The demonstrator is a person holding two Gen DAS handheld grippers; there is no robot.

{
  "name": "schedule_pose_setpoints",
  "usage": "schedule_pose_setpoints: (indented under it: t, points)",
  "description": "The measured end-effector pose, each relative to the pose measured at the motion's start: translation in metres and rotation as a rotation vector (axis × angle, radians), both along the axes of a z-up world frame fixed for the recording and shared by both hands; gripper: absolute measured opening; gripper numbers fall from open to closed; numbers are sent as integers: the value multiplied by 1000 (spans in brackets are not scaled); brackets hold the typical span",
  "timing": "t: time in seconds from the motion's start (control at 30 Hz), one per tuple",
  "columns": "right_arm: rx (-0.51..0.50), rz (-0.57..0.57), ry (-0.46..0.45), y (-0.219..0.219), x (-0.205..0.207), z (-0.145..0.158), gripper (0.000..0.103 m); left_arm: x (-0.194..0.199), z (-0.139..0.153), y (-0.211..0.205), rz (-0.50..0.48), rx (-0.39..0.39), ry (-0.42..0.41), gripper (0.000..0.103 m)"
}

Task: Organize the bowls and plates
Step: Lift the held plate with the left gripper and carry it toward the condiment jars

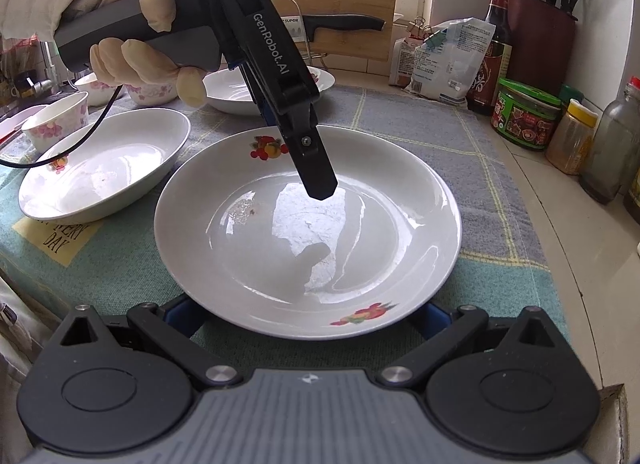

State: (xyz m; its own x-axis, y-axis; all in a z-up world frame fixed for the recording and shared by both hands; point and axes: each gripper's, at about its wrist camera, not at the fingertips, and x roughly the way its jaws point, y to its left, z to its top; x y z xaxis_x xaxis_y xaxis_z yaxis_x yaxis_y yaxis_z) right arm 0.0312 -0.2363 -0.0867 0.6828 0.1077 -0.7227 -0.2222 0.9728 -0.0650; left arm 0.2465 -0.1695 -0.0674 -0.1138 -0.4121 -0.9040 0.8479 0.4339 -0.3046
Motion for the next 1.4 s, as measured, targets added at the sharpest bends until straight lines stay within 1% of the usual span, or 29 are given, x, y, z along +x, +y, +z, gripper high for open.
schedule_pose_setpoints:
  t: [0.47,0.9,1.17,1.4]
  points:
    - [-7,-1,15,-3,1,7,103,-5,4,0,-2,-12,-20,82]
    - [-29,19,7,-10,4,21,103,-7,23,-5,12,-45,-54,82]
    - [-47,24,-1,-21,14,27,103,2,33,-15,24,-72,-74,82]
    - [-51,29,-12,-29,27,31,103,17,34,-28,33,-77,-87,82]
